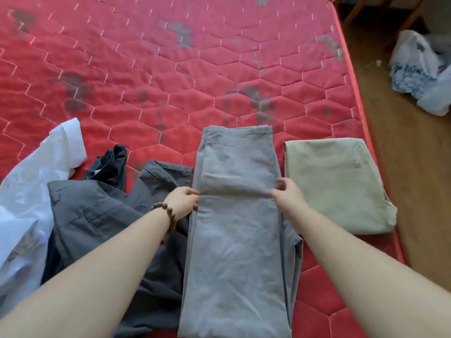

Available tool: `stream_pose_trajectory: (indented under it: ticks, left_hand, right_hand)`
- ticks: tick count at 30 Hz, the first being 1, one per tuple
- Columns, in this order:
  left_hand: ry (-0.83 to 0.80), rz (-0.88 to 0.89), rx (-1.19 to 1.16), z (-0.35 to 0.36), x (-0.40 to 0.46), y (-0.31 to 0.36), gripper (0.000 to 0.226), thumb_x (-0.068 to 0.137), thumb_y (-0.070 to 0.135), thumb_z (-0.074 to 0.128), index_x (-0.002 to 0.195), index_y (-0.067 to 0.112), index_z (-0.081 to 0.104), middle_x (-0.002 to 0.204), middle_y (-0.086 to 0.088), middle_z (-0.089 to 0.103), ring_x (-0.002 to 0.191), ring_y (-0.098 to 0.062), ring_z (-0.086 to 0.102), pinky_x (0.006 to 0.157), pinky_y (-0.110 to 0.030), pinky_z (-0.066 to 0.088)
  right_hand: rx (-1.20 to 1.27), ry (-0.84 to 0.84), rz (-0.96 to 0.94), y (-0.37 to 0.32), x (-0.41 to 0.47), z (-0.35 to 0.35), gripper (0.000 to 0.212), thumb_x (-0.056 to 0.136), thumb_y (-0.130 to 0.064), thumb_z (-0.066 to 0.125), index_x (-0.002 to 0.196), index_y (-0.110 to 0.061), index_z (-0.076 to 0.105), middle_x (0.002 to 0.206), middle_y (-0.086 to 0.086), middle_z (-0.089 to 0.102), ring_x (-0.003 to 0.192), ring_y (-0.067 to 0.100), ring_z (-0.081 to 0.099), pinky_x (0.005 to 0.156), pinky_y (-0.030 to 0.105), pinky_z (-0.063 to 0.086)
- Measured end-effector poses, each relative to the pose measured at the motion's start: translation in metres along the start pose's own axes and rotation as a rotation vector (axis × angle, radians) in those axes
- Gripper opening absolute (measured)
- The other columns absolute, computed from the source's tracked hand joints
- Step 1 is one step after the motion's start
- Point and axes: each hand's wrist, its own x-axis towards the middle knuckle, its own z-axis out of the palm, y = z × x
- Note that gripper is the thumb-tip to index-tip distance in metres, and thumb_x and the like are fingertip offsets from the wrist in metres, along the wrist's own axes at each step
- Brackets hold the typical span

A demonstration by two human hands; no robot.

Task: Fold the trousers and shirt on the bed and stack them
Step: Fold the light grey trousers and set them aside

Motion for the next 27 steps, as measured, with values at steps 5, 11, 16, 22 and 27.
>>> stream_pose_trajectory:
  ticks: [5, 11, 16, 22, 27]
  left_hand:
    - [-0.189, -0.238, -0.065, -0.002, -0.021, 0.009, 0.027, 0.096, 0.003, 0.034, 0.076, 0.003, 0.052, 0.067, -0.012, 0.052, 0.049, -0.015, 0.054, 0.049, -0.019, 0.045]
    - [-0.340, -0.368, -0.180, 0.006, -0.065, -0.018, 0.018, 0.094, 0.011, 0.057, 0.108, -0.001, 0.062, 0.099, -0.017, 0.071, 0.073, -0.024, 0.069, 0.066, -0.033, 0.057]
    - [-0.365, -0.371, -0.192, 0.022, -0.099, -0.048, 0.020, 0.088, 0.007, 0.065, 0.107, 0.006, 0.067, 0.104, -0.010, 0.073, 0.091, -0.024, 0.069, 0.082, -0.040, 0.056]
    - [-0.332, -0.392, -0.177, 0.030, -0.138, -0.073, 0.018, 0.090, 0.007, 0.063, 0.107, 0.003, 0.066, 0.100, -0.010, 0.072, 0.087, -0.024, 0.068, 0.076, -0.037, 0.056]
    - [-0.326, -0.291, -0.211, 0.029, -0.164, -0.088, 0.016, 0.093, 0.014, 0.060, 0.107, 0.009, 0.065, 0.097, -0.006, 0.073, 0.078, -0.016, 0.069, 0.066, -0.031, 0.057]
  right_hand:
    - [-0.090, -0.029, 0.092, 0.025, -0.009, 0.002, 0.038, 0.084, -0.023, 0.066, 0.117, -0.007, 0.054, 0.113, 0.011, 0.058, 0.108, 0.030, 0.057, 0.093, 0.041, 0.049]
    - [0.173, -0.284, 0.292, 0.055, -0.052, -0.001, 0.022, 0.089, -0.024, 0.067, 0.098, -0.009, 0.054, 0.096, 0.003, 0.057, 0.090, 0.019, 0.059, 0.071, 0.038, 0.057]
    - [0.317, -0.402, 0.386, 0.099, -0.101, 0.005, 0.013, 0.091, -0.018, 0.064, 0.103, -0.011, 0.064, 0.095, 0.000, 0.071, 0.079, 0.012, 0.068, 0.059, 0.027, 0.054]
    - [0.188, -0.487, 0.375, 0.138, -0.142, 0.006, 0.018, 0.090, -0.023, 0.065, 0.105, -0.013, 0.069, 0.093, -0.001, 0.073, 0.077, 0.013, 0.068, 0.058, 0.021, 0.048]
    - [0.192, -0.450, 0.299, 0.142, -0.161, -0.004, 0.017, 0.091, -0.023, 0.065, 0.102, -0.011, 0.070, 0.088, -0.001, 0.075, 0.072, 0.010, 0.070, 0.053, 0.018, 0.049]
